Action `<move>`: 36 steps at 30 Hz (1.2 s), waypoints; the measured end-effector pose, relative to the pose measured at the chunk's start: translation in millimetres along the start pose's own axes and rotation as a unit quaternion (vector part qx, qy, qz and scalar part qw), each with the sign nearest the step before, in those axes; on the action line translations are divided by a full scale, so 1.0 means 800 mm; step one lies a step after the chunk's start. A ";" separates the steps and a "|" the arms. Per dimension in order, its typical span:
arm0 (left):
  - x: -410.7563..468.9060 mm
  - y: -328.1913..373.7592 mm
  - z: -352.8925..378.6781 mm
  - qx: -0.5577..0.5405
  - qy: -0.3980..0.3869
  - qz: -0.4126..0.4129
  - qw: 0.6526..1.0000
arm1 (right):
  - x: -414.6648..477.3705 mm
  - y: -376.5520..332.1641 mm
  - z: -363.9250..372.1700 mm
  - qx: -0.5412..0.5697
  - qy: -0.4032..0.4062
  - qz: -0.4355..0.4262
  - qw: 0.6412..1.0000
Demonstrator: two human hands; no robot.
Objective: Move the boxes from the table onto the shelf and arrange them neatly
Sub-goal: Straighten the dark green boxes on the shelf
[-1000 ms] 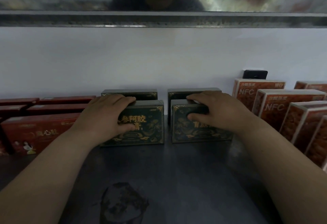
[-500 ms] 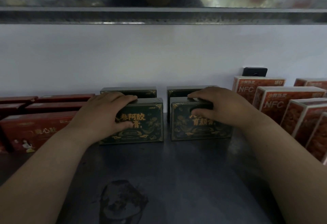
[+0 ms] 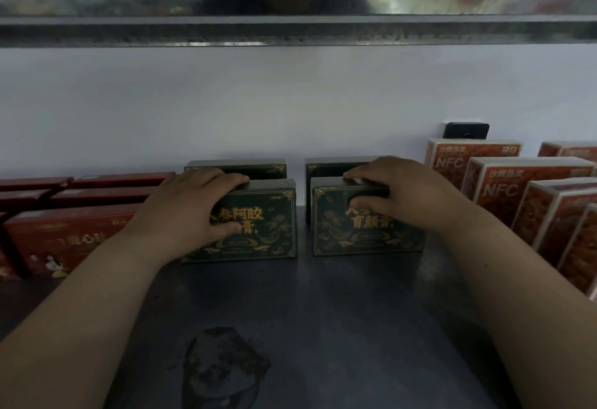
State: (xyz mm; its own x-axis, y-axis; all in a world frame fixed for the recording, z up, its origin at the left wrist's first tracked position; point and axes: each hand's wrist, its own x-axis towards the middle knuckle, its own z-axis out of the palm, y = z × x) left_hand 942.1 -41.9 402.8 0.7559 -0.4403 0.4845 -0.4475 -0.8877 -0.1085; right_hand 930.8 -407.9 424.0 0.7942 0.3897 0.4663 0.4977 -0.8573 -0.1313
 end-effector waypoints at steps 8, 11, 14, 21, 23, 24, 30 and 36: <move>-0.001 0.001 -0.002 -0.004 -0.008 -0.007 1.000 | 0.002 -0.003 0.006 -0.024 0.012 0.003 1.000; -0.001 0.003 -0.003 -0.004 -0.013 -0.009 1.000 | 0.002 -0.005 0.005 -0.027 0.010 0.006 1.000; -0.002 0.005 -0.006 0.014 -0.015 -0.004 1.000 | 0.000 -0.007 0.004 -0.032 0.017 0.003 0.999; -0.004 0.029 -0.004 0.064 0.012 -0.003 0.998 | -0.001 -0.018 0.014 -0.051 0.049 0.005 0.998; -0.003 0.042 -0.001 0.074 0.031 -0.006 0.997 | -0.001 -0.023 0.016 -0.072 0.056 0.001 0.996; -0.003 0.048 0.001 0.080 0.042 -0.008 0.996 | -0.001 -0.025 0.018 -0.080 0.057 -0.002 0.995; -0.001 0.066 -0.002 0.080 0.022 -0.024 0.996 | -0.002 -0.031 0.012 -0.100 0.013 -0.003 0.995; 0.018 0.080 -0.036 0.048 -0.016 -0.026 0.998 | -0.020 -0.044 -0.017 -0.128 -0.041 0.004 0.991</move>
State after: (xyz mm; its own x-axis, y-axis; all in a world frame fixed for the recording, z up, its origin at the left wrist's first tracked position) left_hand 910.6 -101.2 427.7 0.7921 -0.3960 0.4645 -0.3608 -0.9176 -0.1670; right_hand 895.9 -388.4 433.4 0.8287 0.3998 0.3917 0.3951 -0.9136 0.0966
